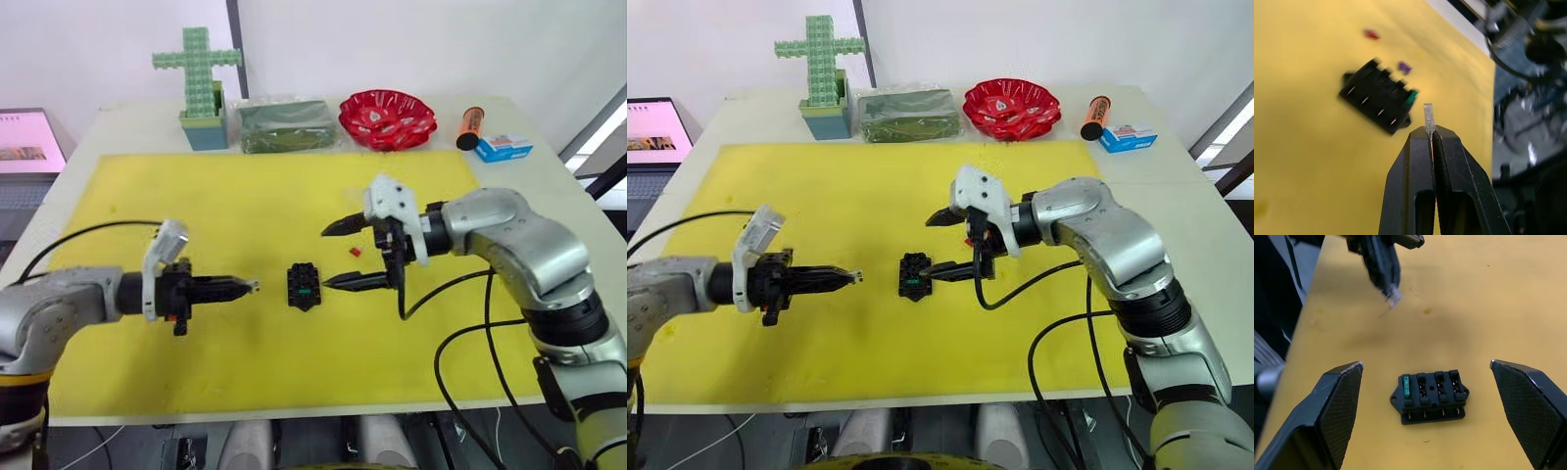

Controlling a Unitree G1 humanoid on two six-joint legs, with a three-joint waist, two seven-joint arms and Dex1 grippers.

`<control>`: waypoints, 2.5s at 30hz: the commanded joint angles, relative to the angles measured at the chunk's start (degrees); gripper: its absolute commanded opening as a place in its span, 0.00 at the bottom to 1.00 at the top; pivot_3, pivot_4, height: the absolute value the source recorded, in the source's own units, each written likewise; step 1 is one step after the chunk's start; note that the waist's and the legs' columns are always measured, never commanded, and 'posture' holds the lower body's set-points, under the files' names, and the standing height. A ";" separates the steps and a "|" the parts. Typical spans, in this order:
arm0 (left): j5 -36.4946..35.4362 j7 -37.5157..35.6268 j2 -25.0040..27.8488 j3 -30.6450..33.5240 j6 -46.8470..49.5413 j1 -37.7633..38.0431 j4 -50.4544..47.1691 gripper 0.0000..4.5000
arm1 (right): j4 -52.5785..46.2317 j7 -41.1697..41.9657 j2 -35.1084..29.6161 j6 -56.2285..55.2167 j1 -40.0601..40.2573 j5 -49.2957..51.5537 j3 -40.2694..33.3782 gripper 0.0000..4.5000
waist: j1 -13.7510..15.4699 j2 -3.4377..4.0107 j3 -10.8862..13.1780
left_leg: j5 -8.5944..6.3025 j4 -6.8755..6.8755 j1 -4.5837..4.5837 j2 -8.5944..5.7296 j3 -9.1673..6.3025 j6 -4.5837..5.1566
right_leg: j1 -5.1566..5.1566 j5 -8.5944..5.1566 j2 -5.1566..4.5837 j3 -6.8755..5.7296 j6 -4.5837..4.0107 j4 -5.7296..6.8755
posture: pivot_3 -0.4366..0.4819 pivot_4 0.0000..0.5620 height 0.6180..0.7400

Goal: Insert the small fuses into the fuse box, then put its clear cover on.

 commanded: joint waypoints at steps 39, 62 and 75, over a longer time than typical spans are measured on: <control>15.31 -6.72 -6.27 -12.05 -14.80 -19.19 4.08 0.00 | 3.95 -12.07 5.88 15.58 -10.78 11.25 -0.36 0.41 | -0.24 -0.03 0.05 | -0.03 0.06 -0.02 0.03 -0.03 0.09 | 0.00 0.08 0.33 -0.01 0.37 0.24 | 0.48 0.27 1.00; 16.32 -6.06 -7.18 -11.86 -14.99 -19.22 4.11 0.00 | 3.62 -12.31 6.28 14.27 -11.01 10.94 1.32 0.15 | -0.25 -0.03 0.05 | -0.02 0.07 -0.02 0.03 -0.03 0.09 | 0.00 0.08 0.33 -0.01 0.38 0.26 | 0.48 0.27 1.00; 16.73 -4.03 -6.39 -12.29 -12.22 -19.49 4.19 0.00 | 2.89 -12.03 6.14 13.76 -11.30 10.64 1.73 0.01 | -0.24 -0.03 0.05 | -0.02 0.07 -0.02 0.03 -0.03 0.09 | 0.01 0.08 0.33 -0.01 0.38 0.26 | 0.48 0.27 1.00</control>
